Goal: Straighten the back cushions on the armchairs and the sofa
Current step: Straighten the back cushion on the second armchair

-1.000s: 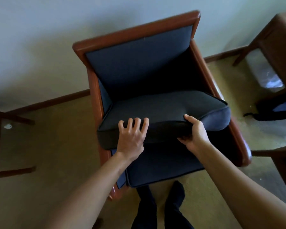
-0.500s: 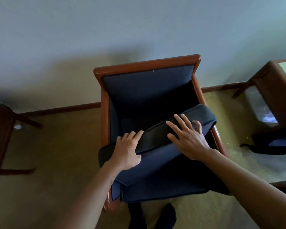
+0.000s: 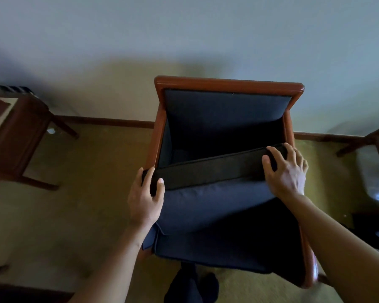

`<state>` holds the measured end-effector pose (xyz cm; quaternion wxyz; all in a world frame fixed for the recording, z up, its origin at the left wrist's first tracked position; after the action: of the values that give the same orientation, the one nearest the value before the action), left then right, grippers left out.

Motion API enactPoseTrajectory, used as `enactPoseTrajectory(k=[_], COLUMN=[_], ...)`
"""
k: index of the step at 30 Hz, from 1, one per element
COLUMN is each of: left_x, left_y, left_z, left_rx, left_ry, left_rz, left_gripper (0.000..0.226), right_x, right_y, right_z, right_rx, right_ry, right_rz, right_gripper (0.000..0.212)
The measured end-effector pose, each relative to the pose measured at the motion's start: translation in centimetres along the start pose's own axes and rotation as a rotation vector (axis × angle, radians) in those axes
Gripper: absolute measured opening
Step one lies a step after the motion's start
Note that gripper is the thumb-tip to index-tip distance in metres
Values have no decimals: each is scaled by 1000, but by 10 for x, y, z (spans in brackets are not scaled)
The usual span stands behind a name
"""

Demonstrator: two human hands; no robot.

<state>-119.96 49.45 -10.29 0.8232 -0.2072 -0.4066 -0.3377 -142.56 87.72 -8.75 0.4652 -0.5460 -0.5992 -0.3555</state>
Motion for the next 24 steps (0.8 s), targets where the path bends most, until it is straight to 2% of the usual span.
enactPoseTrajectory(k=[4,7,11,14,19,24], left_x=[-12,-27,-43,-52,-63,-70], left_y=[-14,-25,-53,-75,-134,-215], left_z=[-34,-44,-43,-33,2,55], left_rx=[353,492,549,589,532,424], left_ry=[405,611,738,762,783,823], left_rz=[-42,-56,1,20,-20,-54], left_gripper=[70,62,40,28,27,27], right_x=[-9,-16,-30,-31,-11,11], right_y=[-16,-21,-35,-49,-75,-132], right_z=[14,25,31,31,33,29], right_rx=[-159,-308,-446,-539,-606,-592], right_ry=[-220,-409,-584,-687,-741,-784], right_rz=[62,104,131,230,352,446], right_gripper=[45,44,45,38,33,34])
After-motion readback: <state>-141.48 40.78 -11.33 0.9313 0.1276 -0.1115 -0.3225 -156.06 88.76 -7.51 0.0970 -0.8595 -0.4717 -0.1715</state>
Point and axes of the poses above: each hand's wrist, its own y-axis away from the middle knuckle, its own x-axis out of the back of the hand, z = x × y, the point moved 10 cm from there along -y, towards the middle knuckle, and after that the axes turned 5 degrees about x, right-handed, at the moved point
